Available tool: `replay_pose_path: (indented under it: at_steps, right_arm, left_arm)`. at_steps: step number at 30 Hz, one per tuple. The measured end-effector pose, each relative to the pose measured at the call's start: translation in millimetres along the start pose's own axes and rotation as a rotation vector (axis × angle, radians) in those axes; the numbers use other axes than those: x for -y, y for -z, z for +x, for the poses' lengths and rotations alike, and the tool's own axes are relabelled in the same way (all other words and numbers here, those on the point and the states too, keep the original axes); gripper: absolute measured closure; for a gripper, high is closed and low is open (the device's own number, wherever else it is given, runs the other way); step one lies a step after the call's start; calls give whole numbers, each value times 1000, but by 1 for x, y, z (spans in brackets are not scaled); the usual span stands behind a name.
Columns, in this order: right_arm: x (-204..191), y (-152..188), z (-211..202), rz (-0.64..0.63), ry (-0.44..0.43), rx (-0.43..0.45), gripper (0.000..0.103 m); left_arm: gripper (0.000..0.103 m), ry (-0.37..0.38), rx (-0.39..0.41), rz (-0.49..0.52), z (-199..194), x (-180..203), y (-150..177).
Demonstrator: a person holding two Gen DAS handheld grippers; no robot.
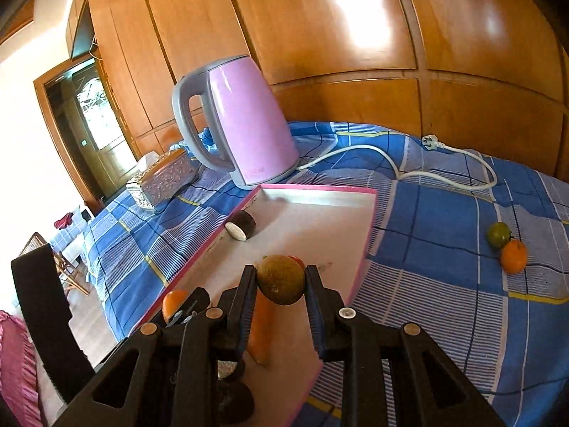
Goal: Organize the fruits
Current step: 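Open both grippers over the tray to release the orange and yellowish fruit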
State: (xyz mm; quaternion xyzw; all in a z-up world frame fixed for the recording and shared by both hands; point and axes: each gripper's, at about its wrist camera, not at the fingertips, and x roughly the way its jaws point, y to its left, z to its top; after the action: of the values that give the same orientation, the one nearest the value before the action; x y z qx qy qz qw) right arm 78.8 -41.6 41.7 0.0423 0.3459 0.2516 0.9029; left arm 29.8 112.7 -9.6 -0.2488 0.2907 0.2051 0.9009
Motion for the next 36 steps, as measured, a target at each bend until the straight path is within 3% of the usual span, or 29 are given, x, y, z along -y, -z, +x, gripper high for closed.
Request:
replay_pose_path:
  at_steps: [1, 3, 6, 13, 17, 36]
  right_arm:
    - [-1, -2, 1, 1, 0, 2, 76]
    - [-1, -5, 3, 10, -9, 2, 75]
    - [-2, -9, 9, 27, -24, -12, 75]
    - [-3, -5, 16, 34, -25, -33, 74]
    - [-2, -4, 14, 42, -26, -28, 72]
    - [24, 8, -13, 102, 31, 2, 70]
  left_arm:
    - [66, 1, -1, -6, 1, -2, -1]
    - [49, -3, 1, -16, 2, -4, -2]
    - [35, 1, -2, -33, 2, -7, -1]
    - [34, 0, 4, 2, 1, 0, 2]
    - [25, 1, 2, 17, 1, 3, 3]
    - [25, 29, 77, 155, -17, 27, 13]
